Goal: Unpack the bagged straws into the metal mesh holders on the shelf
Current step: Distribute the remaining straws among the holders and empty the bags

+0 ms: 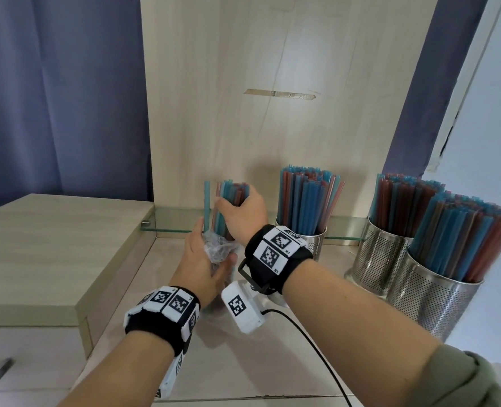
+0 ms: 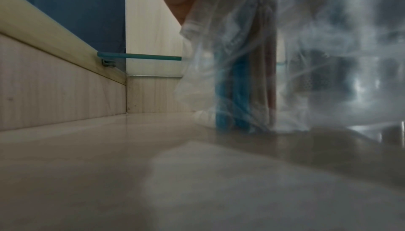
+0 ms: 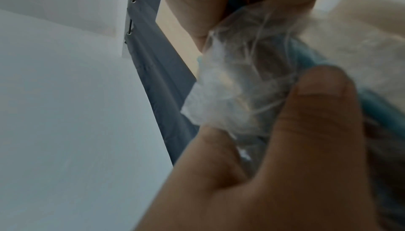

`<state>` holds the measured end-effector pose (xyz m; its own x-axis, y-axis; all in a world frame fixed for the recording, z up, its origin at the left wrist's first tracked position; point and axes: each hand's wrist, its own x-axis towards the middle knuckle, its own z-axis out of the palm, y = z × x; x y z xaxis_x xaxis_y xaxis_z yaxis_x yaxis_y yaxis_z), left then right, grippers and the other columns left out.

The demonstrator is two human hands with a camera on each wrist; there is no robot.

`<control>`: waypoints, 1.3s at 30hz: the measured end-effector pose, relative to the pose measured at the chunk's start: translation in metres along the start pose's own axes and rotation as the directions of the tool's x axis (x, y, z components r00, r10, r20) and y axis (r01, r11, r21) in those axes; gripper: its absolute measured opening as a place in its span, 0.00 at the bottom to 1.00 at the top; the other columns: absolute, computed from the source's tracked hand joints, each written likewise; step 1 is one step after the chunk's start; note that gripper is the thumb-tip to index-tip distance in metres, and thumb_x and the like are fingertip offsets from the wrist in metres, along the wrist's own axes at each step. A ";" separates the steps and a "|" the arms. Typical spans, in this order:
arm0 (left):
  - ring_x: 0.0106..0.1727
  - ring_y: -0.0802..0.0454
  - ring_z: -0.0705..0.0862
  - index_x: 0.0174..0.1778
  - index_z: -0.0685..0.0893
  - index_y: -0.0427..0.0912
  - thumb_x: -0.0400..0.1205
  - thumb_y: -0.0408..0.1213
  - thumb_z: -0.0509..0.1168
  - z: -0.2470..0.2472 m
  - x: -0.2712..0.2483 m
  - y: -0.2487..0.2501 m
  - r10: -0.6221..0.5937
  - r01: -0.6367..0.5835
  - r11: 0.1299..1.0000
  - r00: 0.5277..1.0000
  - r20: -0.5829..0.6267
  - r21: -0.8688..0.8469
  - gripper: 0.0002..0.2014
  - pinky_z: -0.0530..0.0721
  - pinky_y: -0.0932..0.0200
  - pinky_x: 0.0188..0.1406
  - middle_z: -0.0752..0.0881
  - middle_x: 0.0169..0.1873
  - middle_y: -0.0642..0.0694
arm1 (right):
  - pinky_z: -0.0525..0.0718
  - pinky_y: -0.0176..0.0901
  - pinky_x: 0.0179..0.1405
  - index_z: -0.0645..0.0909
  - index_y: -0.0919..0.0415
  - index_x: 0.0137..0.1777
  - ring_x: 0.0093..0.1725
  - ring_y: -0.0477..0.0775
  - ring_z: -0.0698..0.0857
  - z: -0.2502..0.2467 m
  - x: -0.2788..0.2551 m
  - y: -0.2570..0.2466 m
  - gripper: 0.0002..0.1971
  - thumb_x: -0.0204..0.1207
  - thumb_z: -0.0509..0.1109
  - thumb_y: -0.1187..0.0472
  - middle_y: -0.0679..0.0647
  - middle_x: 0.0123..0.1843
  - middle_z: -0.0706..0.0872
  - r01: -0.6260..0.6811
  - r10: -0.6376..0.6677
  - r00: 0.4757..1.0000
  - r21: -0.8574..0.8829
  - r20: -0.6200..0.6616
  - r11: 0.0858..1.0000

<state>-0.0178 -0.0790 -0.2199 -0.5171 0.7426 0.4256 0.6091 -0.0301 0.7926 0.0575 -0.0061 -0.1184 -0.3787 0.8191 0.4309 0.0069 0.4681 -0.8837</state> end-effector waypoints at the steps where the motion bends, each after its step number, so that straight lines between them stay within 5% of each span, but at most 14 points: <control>1: 0.81 0.48 0.66 0.86 0.42 0.45 0.78 0.47 0.72 0.000 -0.001 0.001 0.007 -0.007 1.000 1.000 -0.001 0.003 0.51 0.65 0.63 0.71 0.62 0.82 0.40 | 0.88 0.50 0.52 0.79 0.60 0.57 0.48 0.55 0.87 -0.001 0.000 0.000 0.14 0.75 0.76 0.58 0.51 0.46 0.85 -0.001 0.001 1.000 -0.002 -0.014 1.000; 5: 0.82 0.46 0.64 0.86 0.41 0.43 0.77 0.48 0.72 -0.003 -0.002 0.005 0.001 -0.001 1.000 1.000 -0.004 0.029 0.52 0.64 0.60 0.72 0.58 0.83 0.40 | 0.86 0.49 0.51 0.79 0.59 0.55 0.49 0.56 0.86 -0.003 0.003 -0.003 0.11 0.76 0.74 0.58 0.51 0.46 0.84 -0.026 0.026 1.000 -0.030 0.004 0.999; 7: 0.83 0.45 0.63 0.86 0.41 0.41 0.77 0.49 0.72 -0.004 -0.003 0.008 0.008 -0.008 0.999 1.000 -0.003 0.051 0.53 0.62 0.61 0.73 0.55 0.84 0.40 | 0.84 0.47 0.43 0.78 0.57 0.46 0.41 0.54 0.84 -0.005 0.006 -0.005 0.05 0.77 0.72 0.60 0.49 0.38 0.82 -0.038 0.039 0.999 -0.032 0.020 0.999; 9: 0.83 0.46 0.60 0.86 0.41 0.41 0.76 0.50 0.72 -0.005 -0.004 0.010 0.003 -0.003 0.998 1.000 0.001 0.056 0.53 0.60 0.63 0.73 0.54 0.85 0.41 | 0.79 0.45 0.36 0.74 0.55 0.37 0.34 0.52 0.80 -0.006 0.008 -0.008 0.10 0.77 0.71 0.63 0.48 0.32 0.78 -0.051 0.051 0.999 -0.035 0.000 0.998; 14: 0.84 0.48 0.59 0.86 0.41 0.43 0.73 0.57 0.70 -0.006 -0.004 0.011 -0.005 0.004 0.998 1.000 0.009 0.061 0.56 0.59 0.63 0.73 0.51 0.86 0.45 | 0.87 0.52 0.50 0.82 0.57 0.47 0.45 0.58 0.87 -0.012 0.013 -0.014 0.03 0.75 0.72 0.63 0.52 0.40 0.85 -0.047 0.047 0.999 -0.021 -0.018 0.999; 20: 0.84 0.47 0.57 0.86 0.40 0.41 0.72 0.62 0.63 -0.008 -0.006 0.015 0.033 -0.035 0.993 0.999 0.021 0.112 0.54 0.59 0.61 0.75 0.48 0.86 0.43 | 0.79 0.44 0.38 0.84 0.76 0.50 0.36 0.54 0.80 -0.021 0.025 -0.028 0.12 0.75 0.70 0.64 0.58 0.37 0.82 -0.012 0.012 0.997 0.004 -0.070 1.000; 24: 0.83 0.50 0.59 0.86 0.52 0.44 0.66 0.73 0.51 -0.008 -0.003 0.007 0.044 -0.051 0.986 0.998 0.047 0.160 0.55 0.60 0.69 0.69 0.46 0.86 0.50 | 0.81 0.43 0.39 0.82 0.69 0.46 0.36 0.54 0.81 -0.026 0.033 -0.046 0.06 0.75 0.69 0.65 0.59 0.39 0.82 0.044 -0.042 0.997 0.019 -0.072 0.999; 28: 0.82 0.50 0.60 0.86 0.53 0.43 0.76 0.65 0.54 -0.005 -0.002 0.003 0.050 -0.054 0.983 0.998 0.030 0.175 0.46 0.57 0.74 0.66 0.49 0.85 0.48 | 0.79 0.44 0.38 0.76 0.59 0.40 0.37 0.56 0.80 -0.037 0.042 -0.071 0.05 0.75 0.68 0.67 0.56 0.37 0.79 0.097 -0.089 0.992 0.096 -0.088 0.991; 31: 0.81 0.47 0.65 0.86 0.54 0.45 0.79 0.63 0.52 -0.004 -0.002 0.004 0.025 -0.028 0.984 0.999 0.021 0.173 0.42 0.61 0.69 0.66 0.53 0.84 0.47 | 0.78 0.47 0.37 0.74 0.58 0.39 0.36 0.55 0.78 -0.055 0.048 -0.095 0.07 0.74 0.68 0.68 0.55 0.35 0.77 0.152 -0.129 0.982 0.163 -0.139 0.975; 34: 0.77 0.43 0.71 0.86 0.49 0.40 0.85 0.49 0.59 -0.003 -0.002 0.008 -0.005 0.005 0.993 1.000 -0.002 0.118 0.37 0.66 0.64 0.66 0.58 0.83 0.42 | 0.78 0.48 0.35 0.75 0.61 0.37 0.29 0.52 0.77 -0.080 0.050 -0.121 0.07 0.75 0.67 0.70 0.53 0.30 0.75 0.194 -0.145 0.970 0.271 -0.193 0.943; 39: 0.71 0.38 0.76 0.81 0.60 0.37 0.86 0.44 0.60 -0.003 0.001 0.003 -0.015 0.020 0.993 0.999 -0.040 0.113 0.30 0.76 0.50 0.67 0.66 0.76 0.37 | 0.81 0.47 0.37 0.74 0.60 0.37 0.26 0.48 0.78 -0.136 0.040 -0.154 0.09 0.77 0.66 0.70 0.51 0.27 0.76 0.259 -0.169 0.946 0.333 -0.275 0.907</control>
<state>-0.0183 -0.0805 -0.2160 -0.5499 0.7157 0.4306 0.6626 0.0599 0.7466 0.1666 -0.0003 0.0601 -0.1052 0.7872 0.6077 -0.3996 0.5262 -0.7507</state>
